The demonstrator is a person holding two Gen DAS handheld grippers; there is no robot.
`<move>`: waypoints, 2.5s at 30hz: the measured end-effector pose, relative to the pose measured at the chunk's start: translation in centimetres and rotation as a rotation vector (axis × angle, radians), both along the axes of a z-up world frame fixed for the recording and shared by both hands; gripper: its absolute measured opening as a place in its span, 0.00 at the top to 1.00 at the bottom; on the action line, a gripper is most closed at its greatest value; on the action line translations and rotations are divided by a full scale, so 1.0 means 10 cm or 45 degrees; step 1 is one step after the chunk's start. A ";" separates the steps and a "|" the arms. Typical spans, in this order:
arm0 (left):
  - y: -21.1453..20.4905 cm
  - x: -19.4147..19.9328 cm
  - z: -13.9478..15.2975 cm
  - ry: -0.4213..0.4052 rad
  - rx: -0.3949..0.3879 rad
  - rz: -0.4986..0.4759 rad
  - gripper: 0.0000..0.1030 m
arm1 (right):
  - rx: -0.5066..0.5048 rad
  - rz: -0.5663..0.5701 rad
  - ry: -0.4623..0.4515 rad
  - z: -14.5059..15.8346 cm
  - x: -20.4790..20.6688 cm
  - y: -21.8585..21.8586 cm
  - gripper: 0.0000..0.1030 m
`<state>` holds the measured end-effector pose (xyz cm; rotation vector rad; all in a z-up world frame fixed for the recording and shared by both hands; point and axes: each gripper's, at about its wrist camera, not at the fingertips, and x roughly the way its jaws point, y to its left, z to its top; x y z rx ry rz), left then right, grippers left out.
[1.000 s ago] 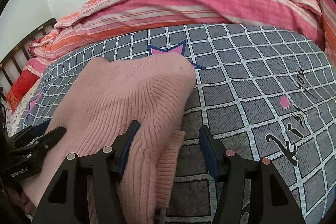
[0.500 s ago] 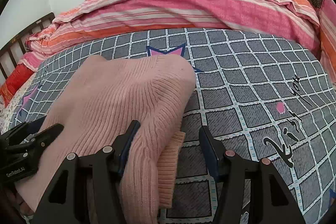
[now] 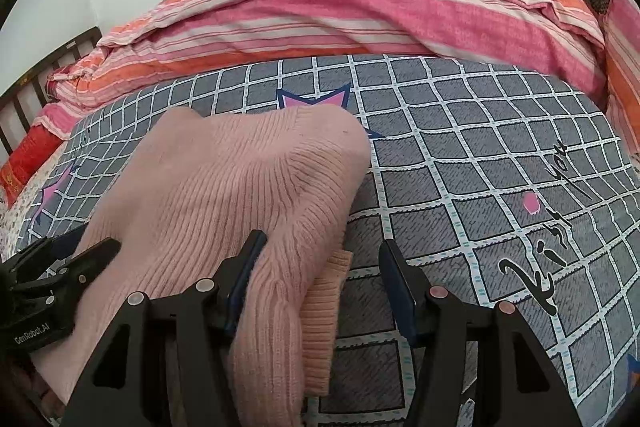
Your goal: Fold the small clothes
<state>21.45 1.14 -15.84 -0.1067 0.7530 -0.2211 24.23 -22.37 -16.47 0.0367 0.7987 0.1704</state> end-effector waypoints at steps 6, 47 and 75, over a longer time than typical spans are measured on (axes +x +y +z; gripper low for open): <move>-0.03 -0.08 0.11 0.006 0.071 0.024 0.29 | -0.023 0.007 0.023 0.11 -0.03 -0.01 0.46; -0.04 -1.58 1.27 -0.019 0.118 0.121 0.22 | 0.026 -0.154 -0.053 1.27 -1.77 -0.34 0.31; -0.05 -1.90 1.35 -0.043 0.140 0.156 0.19 | -0.024 -0.168 -0.081 1.35 -2.10 -0.31 0.03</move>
